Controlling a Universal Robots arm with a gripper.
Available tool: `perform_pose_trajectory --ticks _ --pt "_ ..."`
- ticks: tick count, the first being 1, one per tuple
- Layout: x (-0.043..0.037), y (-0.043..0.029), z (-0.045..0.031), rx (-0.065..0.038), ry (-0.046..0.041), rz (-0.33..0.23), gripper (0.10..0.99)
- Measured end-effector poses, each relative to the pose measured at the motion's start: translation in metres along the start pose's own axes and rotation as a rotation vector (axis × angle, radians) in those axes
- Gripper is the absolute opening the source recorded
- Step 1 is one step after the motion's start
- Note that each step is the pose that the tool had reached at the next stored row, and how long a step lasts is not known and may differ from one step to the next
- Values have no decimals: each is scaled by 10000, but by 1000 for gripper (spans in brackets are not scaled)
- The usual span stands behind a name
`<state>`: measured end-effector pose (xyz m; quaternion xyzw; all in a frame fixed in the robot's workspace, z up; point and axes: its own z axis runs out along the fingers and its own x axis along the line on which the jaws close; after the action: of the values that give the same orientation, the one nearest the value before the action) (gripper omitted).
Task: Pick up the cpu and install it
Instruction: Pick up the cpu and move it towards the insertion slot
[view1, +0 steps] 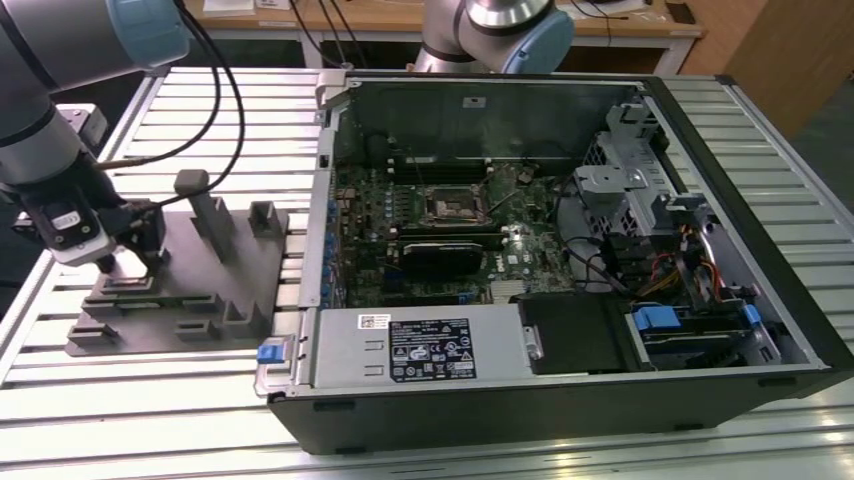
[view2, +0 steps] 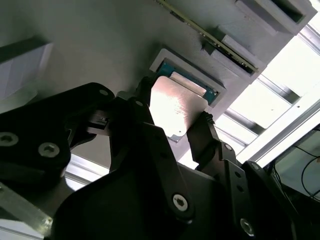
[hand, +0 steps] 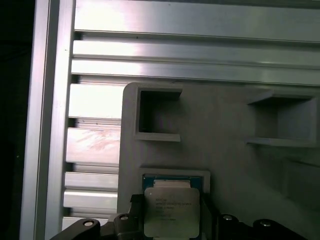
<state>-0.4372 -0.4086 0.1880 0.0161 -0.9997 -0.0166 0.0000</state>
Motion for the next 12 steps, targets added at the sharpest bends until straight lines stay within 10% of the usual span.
perform_pose_trajectory --ticks 12 --pt "-1 6 -165 -9 -1 0 541"
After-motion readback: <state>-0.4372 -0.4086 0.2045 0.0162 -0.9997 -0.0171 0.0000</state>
